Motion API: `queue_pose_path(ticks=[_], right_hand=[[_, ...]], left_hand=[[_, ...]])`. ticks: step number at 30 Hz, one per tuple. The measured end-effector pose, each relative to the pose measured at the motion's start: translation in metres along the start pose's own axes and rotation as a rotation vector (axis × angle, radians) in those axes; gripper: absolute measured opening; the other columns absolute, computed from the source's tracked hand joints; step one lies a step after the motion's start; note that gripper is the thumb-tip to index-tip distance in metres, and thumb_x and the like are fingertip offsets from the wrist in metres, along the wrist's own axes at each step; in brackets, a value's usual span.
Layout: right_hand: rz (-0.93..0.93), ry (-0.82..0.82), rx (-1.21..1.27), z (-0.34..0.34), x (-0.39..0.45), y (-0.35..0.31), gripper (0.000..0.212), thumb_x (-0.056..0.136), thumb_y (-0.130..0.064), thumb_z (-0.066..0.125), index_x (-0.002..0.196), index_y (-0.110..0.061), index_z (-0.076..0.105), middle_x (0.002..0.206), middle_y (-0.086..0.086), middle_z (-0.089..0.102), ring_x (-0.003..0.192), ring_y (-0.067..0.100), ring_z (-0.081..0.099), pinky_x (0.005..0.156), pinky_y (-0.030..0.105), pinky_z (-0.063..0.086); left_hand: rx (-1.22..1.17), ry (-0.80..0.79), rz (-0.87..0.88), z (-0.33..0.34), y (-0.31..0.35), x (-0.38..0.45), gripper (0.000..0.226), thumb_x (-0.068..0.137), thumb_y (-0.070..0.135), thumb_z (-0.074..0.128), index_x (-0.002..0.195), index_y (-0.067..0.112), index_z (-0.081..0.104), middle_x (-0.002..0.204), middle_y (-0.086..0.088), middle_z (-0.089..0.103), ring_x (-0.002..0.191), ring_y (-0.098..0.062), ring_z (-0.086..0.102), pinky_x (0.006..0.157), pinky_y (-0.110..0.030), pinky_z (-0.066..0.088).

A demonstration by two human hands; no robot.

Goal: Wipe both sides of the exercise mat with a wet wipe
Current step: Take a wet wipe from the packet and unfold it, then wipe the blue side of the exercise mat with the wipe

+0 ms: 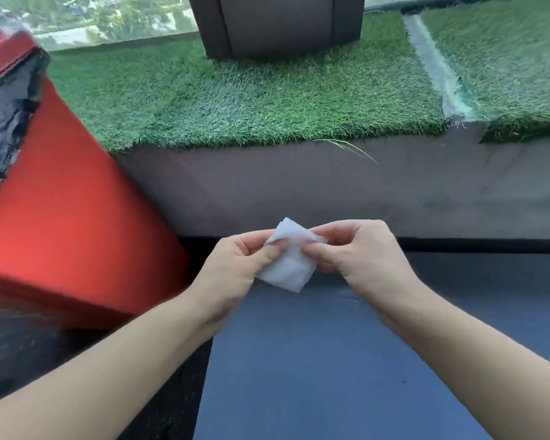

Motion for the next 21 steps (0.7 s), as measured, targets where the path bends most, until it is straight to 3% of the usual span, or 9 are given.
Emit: queue_pose_path(ticks=[2,4,6,7,10,13,15,18,21], right_hand=[[-0.046,0.030,-0.083,0.023,0.015,0.014,0.012,0.092,-0.015,0.079,0.100,-0.022,0.083,0.093,-0.008,0.081,0.092,0.009,0.077,0.092,0.037,0.061],[-0.141,0.042,-0.351,0.044,0.035,0.042,0.041,0.089,-0.030,0.083,0.128,-0.024,0.074,0.116,-0.009,0.077,0.109,0.005,0.071,0.100,0.034,0.057],[-0.202,-0.083,-0.783,0.069,0.053,0.077,0.091,0.085,-0.058,0.079,0.161,-0.030,0.038,0.160,-0.007,0.047,0.145,0.011,0.046,0.118,0.035,0.042],[-0.203,-0.155,-0.942,0.081,0.060,0.094,0.105,0.084,-0.068,0.074,0.167,-0.035,0.018,0.172,-0.007,0.025,0.156,0.015,0.028,0.123,0.037,0.035],[-0.148,-0.284,-1.096,0.101,0.079,0.140,0.114,0.084,-0.076,0.068,0.167,-0.040,-0.002,0.177,-0.006,-0.005,0.162,0.019,0.004,0.127,0.043,0.027],[-0.118,-0.396,-1.268,0.119,0.095,0.174,0.130,0.080,-0.079,0.070,0.168,-0.023,-0.007,0.176,0.006,-0.013,0.163,0.023,-0.006,0.132,0.039,0.007],[-0.047,-0.425,-1.281,0.126,0.106,0.190,0.143,0.074,-0.079,0.075,0.167,-0.010,-0.010,0.175,0.011,-0.014,0.162,0.023,-0.010,0.131,0.034,-0.001],[0.002,-0.420,-1.257,0.138,0.124,0.209,0.152,0.068,-0.078,0.081,0.166,-0.004,-0.010,0.175,0.013,-0.014,0.162,0.025,-0.010,0.130,0.031,-0.001],[0.036,-0.418,-1.224,0.149,0.140,0.225,0.156,0.064,-0.078,0.084,0.166,-0.006,-0.011,0.175,0.012,-0.015,0.162,0.025,-0.013,0.131,0.034,0.001]], left_hand=[[-0.045,-0.002,-0.039,-0.022,-0.026,0.011,0.032,0.102,0.027,0.057,0.125,0.009,0.069,0.125,-0.015,0.069,0.121,-0.030,0.063,0.108,-0.046,0.046],[-0.131,0.045,-0.124,-0.050,-0.064,0.026,0.032,0.102,0.023,0.057,0.125,0.005,0.068,0.123,-0.017,0.070,0.117,-0.029,0.066,0.102,-0.040,0.050],[-0.234,0.184,-0.233,-0.084,-0.109,0.041,0.030,0.101,0.017,0.058,0.124,0.000,0.066,0.117,-0.017,0.072,0.109,-0.028,0.070,0.097,-0.039,0.055],[-0.252,0.265,-0.278,-0.102,-0.133,0.047,0.028,0.101,0.015,0.059,0.123,0.000,0.066,0.113,-0.016,0.073,0.107,-0.028,0.071,0.098,-0.042,0.055],[-0.140,0.419,-0.336,-0.143,-0.192,0.066,0.021,0.097,0.014,0.065,0.116,0.006,0.071,0.105,-0.012,0.076,0.099,-0.027,0.073,0.096,-0.048,0.056],[0.186,0.544,-0.149,-0.162,-0.214,0.087,0.018,0.095,0.026,0.067,0.110,0.021,0.076,0.102,0.003,0.076,0.092,-0.013,0.072,0.081,-0.028,0.058],[0.456,0.559,0.078,-0.161,-0.210,0.102,0.020,0.094,0.030,0.065,0.110,0.027,0.077,0.100,0.014,0.075,0.095,-0.005,0.069,0.082,-0.021,0.053],[0.762,0.462,0.362,-0.156,-0.221,0.126,0.024,0.094,0.016,0.066,0.113,0.024,0.077,0.118,0.004,0.073,0.112,-0.008,0.066,0.100,-0.018,0.047],[1.005,0.201,0.379,-0.154,-0.248,0.137,0.041,0.091,0.022,0.046,0.123,0.024,0.071,0.131,-0.001,0.067,0.122,-0.016,0.061,0.104,-0.020,0.043]])
Point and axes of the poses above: each hand's wrist, its own x-axis towards the middle knuckle, its own z-axis out of the palm, y = z × x, the point moved 4 cm from there along x, towards the middle knuckle
